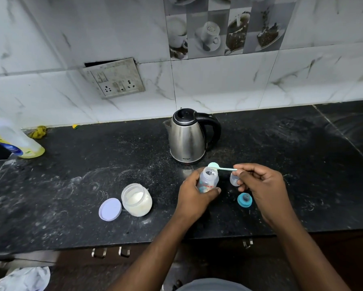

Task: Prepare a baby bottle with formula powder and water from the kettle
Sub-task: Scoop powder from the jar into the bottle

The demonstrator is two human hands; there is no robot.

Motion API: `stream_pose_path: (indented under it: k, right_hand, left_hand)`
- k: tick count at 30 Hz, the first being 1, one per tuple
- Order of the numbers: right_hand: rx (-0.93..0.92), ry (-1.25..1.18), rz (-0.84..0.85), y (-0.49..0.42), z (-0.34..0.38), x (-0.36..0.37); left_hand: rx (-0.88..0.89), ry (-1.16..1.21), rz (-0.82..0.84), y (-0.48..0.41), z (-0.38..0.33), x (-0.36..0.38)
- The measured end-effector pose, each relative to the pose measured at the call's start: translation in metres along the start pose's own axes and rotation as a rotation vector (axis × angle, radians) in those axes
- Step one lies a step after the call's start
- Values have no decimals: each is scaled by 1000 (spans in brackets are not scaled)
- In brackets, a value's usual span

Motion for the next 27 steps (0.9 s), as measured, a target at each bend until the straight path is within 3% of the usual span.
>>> stream_pose_path:
  k: [27]
  right_hand:
    - [-91, 215, -11, 14, 18, 5]
  left_hand:
    - [-2, 26, -1, 5, -4, 1]
Point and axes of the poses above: each hand's wrist, its own y-axis away from the middle knuckle, its own x-axis out of the palm, z = x × y, the point moved 10 cm from there along -y, towards the middle knuckle, and after that the axes turned 9 degrees about x, right-handed, at the moved point
